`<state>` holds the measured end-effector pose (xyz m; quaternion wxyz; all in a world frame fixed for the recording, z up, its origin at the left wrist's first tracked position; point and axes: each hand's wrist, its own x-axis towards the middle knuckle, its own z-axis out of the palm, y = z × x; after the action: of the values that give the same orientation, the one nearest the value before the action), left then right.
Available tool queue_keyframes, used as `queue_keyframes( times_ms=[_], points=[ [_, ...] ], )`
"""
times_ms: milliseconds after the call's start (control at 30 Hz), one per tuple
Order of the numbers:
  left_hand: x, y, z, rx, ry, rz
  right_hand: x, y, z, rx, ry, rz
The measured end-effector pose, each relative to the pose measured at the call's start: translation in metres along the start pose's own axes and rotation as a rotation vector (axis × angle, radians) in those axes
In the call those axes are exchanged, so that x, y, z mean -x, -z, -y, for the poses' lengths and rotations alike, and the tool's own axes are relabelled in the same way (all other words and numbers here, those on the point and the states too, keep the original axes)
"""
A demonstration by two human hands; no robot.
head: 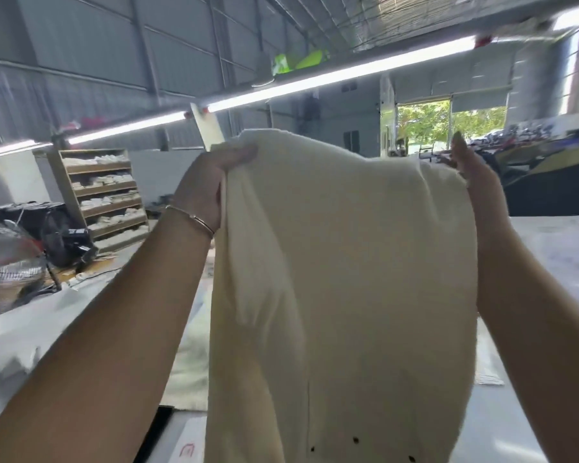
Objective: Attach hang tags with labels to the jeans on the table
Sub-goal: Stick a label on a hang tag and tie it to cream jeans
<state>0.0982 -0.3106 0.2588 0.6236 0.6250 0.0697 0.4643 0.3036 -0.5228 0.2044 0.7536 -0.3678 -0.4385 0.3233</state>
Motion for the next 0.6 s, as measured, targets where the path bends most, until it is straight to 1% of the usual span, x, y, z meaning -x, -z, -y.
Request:
queue_keyframes(
  times_ms=[67, 133, 233, 300, 400, 467, 500, 533, 567, 600],
  points=[
    [0.014, -0.02, 0.011, 0.01, 0.043, 0.027, 0.018, 0.018, 0.009, 0.031, -0.045, -0.044],
    [0.027, -0.039, 0.025, 0.01, 0.096, 0.066, 0.037, 0.033, 0.02, 0.047, -0.096, -0.136],
    [0.034, -0.047, 0.036, -0.008, 0.147, 0.089, 0.06, 0.047, 0.033, 0.098, -0.156, -0.269],
    [0.037, -0.051, 0.037, -0.061, 0.163, 0.087, 0.072, 0.056, 0.041, 0.135, -0.137, -0.266],
    [0.04, -0.052, 0.033, -0.226, 0.173, 0.085, 0.083, 0.058, 0.05, 0.139, -0.085, -0.223],
    [0.041, -0.051, 0.029, -0.426, 0.182, -0.007, 0.084, 0.053, 0.053, 0.14, -0.063, -0.229],
    [0.04, -0.049, 0.028, -0.637, 0.147, -0.087, 0.083, 0.049, 0.054, 0.128, -0.052, -0.236],
    [0.04, -0.049, 0.027, -0.929, 0.061, -0.223, 0.081, 0.045, 0.055, 0.125, -0.043, -0.236],
    [0.042, -0.051, 0.024, -1.175, -0.086, -0.383, 0.08, 0.04, 0.055, 0.129, -0.038, -0.233],
    [0.047, -0.057, 0.022, -1.274, -0.274, -0.466, 0.079, 0.034, 0.055, 0.137, -0.038, -0.229]
  ],
)
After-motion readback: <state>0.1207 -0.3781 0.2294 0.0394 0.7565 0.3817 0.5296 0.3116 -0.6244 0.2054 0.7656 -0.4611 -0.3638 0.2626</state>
